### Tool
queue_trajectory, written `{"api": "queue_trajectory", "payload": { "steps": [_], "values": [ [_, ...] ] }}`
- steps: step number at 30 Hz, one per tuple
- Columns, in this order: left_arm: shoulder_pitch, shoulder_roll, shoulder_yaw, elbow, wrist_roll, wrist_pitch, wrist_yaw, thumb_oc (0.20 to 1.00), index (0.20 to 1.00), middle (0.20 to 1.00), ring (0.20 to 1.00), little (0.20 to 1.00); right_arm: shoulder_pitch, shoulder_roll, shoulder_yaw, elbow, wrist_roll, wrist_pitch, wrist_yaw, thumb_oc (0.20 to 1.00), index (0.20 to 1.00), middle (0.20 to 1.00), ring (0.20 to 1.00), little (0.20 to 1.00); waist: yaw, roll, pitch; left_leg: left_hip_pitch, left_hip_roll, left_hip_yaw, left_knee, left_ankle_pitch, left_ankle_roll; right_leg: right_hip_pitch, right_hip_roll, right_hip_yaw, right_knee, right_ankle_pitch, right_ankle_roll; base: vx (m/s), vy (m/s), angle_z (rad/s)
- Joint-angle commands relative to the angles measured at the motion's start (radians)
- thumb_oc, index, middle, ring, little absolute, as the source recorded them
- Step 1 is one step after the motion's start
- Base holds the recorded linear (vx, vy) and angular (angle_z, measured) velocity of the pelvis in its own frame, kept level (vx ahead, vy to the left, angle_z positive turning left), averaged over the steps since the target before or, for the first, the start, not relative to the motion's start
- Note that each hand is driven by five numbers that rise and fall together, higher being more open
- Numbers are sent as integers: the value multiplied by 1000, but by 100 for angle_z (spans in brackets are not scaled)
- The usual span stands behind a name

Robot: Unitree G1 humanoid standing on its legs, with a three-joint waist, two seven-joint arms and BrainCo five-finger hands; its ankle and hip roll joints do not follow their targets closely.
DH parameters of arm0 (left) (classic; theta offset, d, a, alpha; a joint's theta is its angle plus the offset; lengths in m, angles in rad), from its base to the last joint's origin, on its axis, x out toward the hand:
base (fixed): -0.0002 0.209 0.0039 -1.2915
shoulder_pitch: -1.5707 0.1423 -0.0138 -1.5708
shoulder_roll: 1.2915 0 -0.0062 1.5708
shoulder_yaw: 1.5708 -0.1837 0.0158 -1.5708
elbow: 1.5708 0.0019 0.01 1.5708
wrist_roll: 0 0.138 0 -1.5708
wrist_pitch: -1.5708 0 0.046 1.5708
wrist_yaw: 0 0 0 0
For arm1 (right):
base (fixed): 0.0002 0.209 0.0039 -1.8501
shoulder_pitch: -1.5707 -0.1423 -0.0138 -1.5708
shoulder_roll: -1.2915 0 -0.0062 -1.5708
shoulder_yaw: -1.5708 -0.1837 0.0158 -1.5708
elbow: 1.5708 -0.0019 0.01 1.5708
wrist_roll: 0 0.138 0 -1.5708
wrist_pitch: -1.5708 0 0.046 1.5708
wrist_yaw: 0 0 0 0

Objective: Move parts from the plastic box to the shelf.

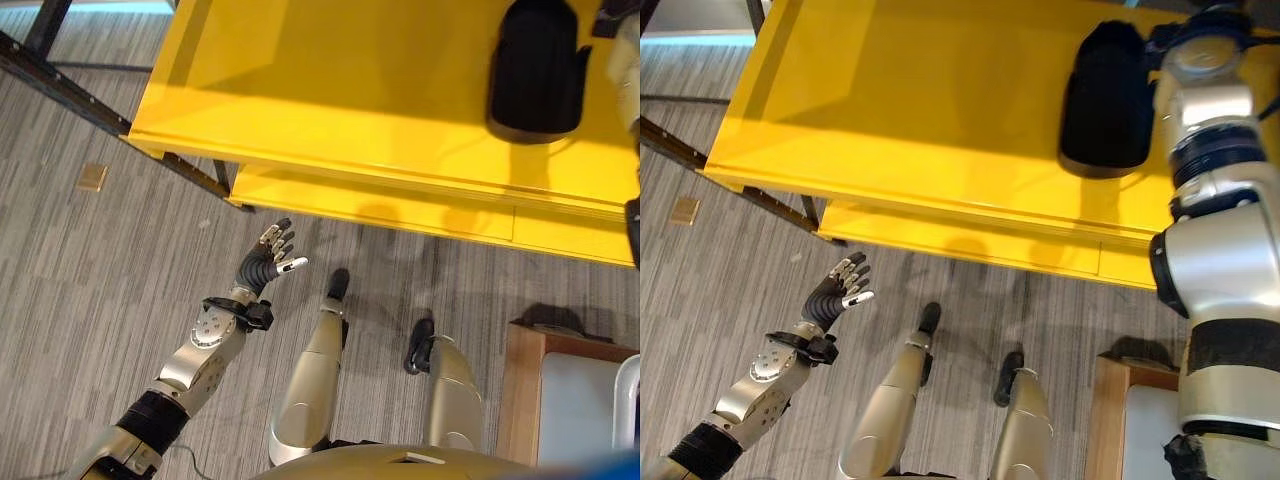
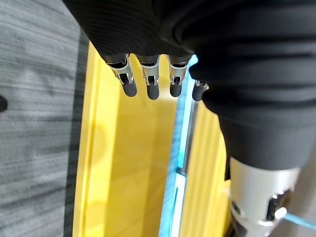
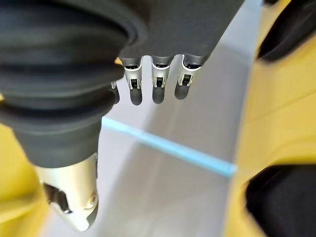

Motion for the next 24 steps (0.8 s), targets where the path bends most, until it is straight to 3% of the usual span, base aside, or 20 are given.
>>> {"api": "queue_trajectory", "payload": {
  "steps": [1,6,7,8,12,17,24],
  "values": [
    [16,-25,35,21,-19,-29,-20,1000,1000,1000,1000,1000,153,-46,-97,-279,-48,-106,-48,1000,1000,1000,1000,1000,-20,-9,-16,51,68,26,59,-103,-20,100,9,3,-159,127,47,25,22,-17],
    [53,-47,56,15,9,-13,-32,1000,1000,1000,1000,1000,553,-19,-279,-653,-119,-153,-4,1000,1000,1000,1000,1000,-55,-14,-44,145,79,43,-31,-71,-17,190,14,2,-262,159,58,37,4,-18],
    [53,-46,56,15,9,-13,-32,1000,1000,1000,1000,1000,554,-19,-280,-654,-119,-152,-5,1000,1000,1000,1000,1000,-54,-14,-44,145,79,43,-32,-70,-17,190,14,1,-264,160,58,55,-1,-2],
    [69,-65,69,15,26,-7,-38,1000,1000,1000,1000,1000,725,11,-339,-776,-180,-156,13,1000,1000,1000,1000,1000,-74,-11,-58,177,86,50,-65,-61,-18,215,14,2,-295,170,62,57,-13,-12],
    [127,-98,97,2,58,-1,-48,1000,1000,1000,1000,1000,1032,106,-415,-963,-224,-158,86,1000,1000,1000,1000,1000,-99,-14,-105,274,109,69,-181,-24,-18,290,19,2,-400,205,75,78,-9,-16],
    [182,-127,140,-5,81,0,-56,1000,1000,1000,1000,1000,1207,122,-453,-1072,-279,-148,140,1000,1000,1000,1000,1000,-127,-13,-150,357,132,100,-281,2,-21,350,29,12,-490,240,87,67,13,-16],
    [257,-166,186,12,128,-6,-79,1000,1000,1000,1000,1000,1368,78,-431,-1165,-497,-119,202,1000,1000,1000,1000,1000,-150,-15,-225,466,145,145,-362,7,-24,431,29,27,-571,269,102,76,6,-19]
  ]
}}
